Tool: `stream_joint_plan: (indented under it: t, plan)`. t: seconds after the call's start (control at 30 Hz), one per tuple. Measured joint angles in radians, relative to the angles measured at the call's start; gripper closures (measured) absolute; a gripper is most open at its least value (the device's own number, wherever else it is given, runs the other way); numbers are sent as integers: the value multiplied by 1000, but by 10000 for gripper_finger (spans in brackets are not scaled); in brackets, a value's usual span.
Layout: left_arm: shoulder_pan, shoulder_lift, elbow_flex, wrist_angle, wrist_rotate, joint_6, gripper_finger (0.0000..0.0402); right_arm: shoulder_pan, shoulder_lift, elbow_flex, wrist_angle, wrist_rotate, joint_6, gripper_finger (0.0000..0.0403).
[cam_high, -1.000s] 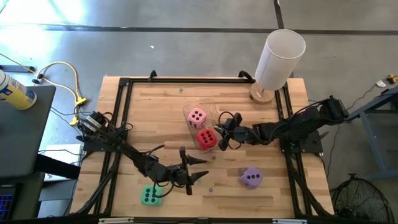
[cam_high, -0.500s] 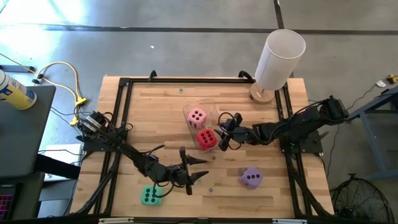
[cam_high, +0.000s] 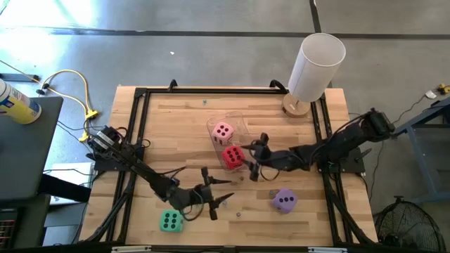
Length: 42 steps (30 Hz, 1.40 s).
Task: Pick & Place Dice
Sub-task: Put the small dark green dice into the transparent bin
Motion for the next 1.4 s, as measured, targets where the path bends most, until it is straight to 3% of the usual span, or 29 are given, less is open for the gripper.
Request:
stream_joint_plan:
  t: [0.23, 0.43, 0.67, 0.9, 1.03, 1.2, 1.4]
  plan:
    - [-61, -5, 0, -314, 7, -217, 206, 98, 0, 0, 123, -3, -159, 195]
    - [-150, -76, 0, -493, 18, -364, 206, 116, 0, 0, 155, -2, -188, 195]
    - [-149, -191, 1, -830, 323, -808, 206, 113, 0, 0, 156, -6, -188, 195]
    - [-64, -194, 1, -1097, 590, -1064, 206, 113, 0, 0, 159, -7, -188, 195]
    - [-16, -193, 0, -1133, 665, -984, 208, 113, 0, 0, 159, -30, -188, 195]
    - [-41, -184, 0, -1133, 618, -756, 222, 113, 0, 0, 158, -57, -188, 195]
    - [-72, -185, 0, -1134, 557, -704, 233, 113, 0, 0, 156, -57, -188, 195]
